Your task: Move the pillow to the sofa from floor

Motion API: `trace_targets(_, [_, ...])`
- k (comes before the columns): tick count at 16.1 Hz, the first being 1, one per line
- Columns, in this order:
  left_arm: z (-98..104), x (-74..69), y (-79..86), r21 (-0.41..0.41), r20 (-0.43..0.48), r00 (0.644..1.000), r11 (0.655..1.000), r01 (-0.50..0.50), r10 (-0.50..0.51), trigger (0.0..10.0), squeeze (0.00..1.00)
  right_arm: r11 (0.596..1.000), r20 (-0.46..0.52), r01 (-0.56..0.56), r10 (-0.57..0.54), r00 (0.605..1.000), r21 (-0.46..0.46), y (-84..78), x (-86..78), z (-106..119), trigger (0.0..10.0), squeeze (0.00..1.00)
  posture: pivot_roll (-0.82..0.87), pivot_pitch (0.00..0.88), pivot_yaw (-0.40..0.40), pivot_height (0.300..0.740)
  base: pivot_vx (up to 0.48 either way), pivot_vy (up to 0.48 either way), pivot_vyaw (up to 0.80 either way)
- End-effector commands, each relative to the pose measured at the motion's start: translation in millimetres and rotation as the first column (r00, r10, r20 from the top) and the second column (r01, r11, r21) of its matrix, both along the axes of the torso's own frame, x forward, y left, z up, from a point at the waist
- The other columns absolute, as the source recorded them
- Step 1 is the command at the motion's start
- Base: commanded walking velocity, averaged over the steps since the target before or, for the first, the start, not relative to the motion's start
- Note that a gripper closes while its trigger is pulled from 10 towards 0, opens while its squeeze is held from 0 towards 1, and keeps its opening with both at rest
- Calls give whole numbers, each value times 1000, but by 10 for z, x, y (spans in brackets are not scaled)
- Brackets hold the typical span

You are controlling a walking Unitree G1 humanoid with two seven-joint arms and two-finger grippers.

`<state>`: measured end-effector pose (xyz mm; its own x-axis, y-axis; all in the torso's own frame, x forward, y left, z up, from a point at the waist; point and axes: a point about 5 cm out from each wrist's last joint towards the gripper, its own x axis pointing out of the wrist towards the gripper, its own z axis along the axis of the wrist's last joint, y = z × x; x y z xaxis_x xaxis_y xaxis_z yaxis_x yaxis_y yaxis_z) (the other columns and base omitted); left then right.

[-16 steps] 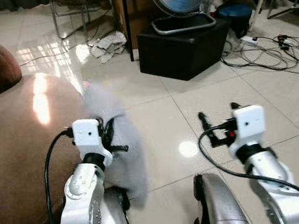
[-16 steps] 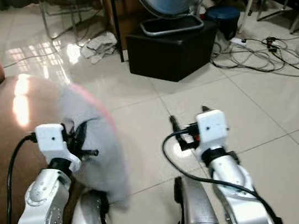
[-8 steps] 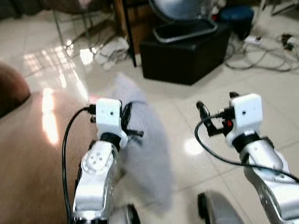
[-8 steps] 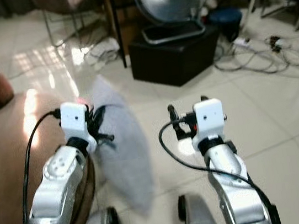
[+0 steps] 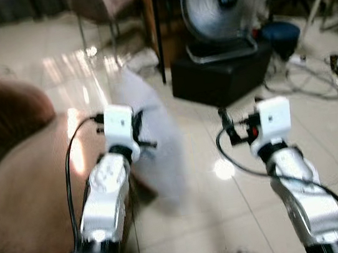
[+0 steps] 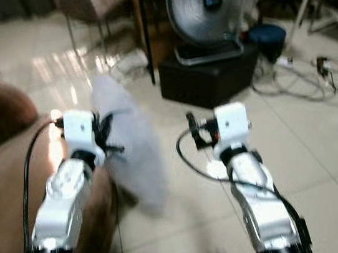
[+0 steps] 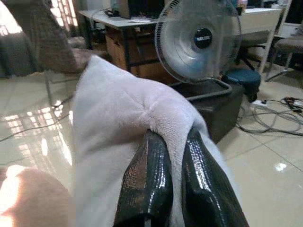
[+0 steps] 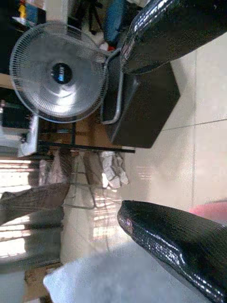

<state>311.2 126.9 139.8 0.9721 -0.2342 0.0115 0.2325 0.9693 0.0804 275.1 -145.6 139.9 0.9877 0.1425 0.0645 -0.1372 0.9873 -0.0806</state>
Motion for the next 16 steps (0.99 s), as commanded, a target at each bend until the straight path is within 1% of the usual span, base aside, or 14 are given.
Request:
trace_targets(1, [81, 48, 57, -24, 43, 998, 999, -35, 36, 10000, 0, 998, -24, 47, -47, 999, -31, -84, -5, -93, 10000, 0, -75, 0, 34, 740, 0, 0, 0])
trace_targets(2, [51, 67, 84, -26, 32, 998, 998, -49, 50, 10000, 0, 994, -47, 47, -52, 998, -97, -84, -3, -129, 10000, 0, -93, 0, 43, 740, 0, 0, 0])
trace_targets(3, [41, 80, 78, -26, 31, 998, 998, -51, 52, 10000, 0, 998, -52, 46, -49, 997, -54, -93, -16, -122, 10000, 0, -97, 0, 43, 740, 0, 0, 0])
trace_targets(4, [40, 80, 76, -25, 31, 998, 998, -51, 51, 10000, 0, 998, -51, 47, -49, 998, -34, -96, -23, -117, 10000, 0, -98, 0, 42, 740, 0, 0, 0])
trace_targets(5, [41, 83, 51, -7, 32, 999, 999, -42, 42, 10000, 0, 997, -43, 37, -40, 998, -71, -78, -22, -110, 10000, 0, -96, 0, 39, 740, 0, -480, 0])
trace_targets(6, [36, 77, 22, 1, 31, 999, 999, -37, 37, 10000, 0, 997, -45, 25, -28, 999, -77, -53, -9, -131, 10000, 0, -82, 0, 27, 740, 0, -480, 800])
trace_targets(10, [24, 54, 44, 12, 40, 998, 999, -45, 44, 10000, 0, 997, -56, -6, 2, 998, -74, 15, 34, -182, 10000, 0, -59, 0, 15, 740, 0, -480, 800])
trace_targets(14, [38, 57, 51, 41, 53, 998, 998, -37, 35, 10000, 0, 997, -58, -3, -2, 998, -82, -20, 50, -195, 10000, 0, -57, 0, 25, 740, 0, -480, 800])
trace_targets(15, [41, 63, 50, 9, 38, 999, 999, -39, 38, 10000, 0, 996, -62, 3, -9, 998, -90, -29, 46, -206, 10000, 0, -58, 0, 29, 740, 0, 0, 800])
trace_targets(16, [65, 79, 49, -4, 42, 999, 999, -35, 35, 10000, 0, 997, -78, 17, -23, 997, -76, -34, 34, -241, 10000, 0, -58, 0, 32, 740, 0, 0, 0])
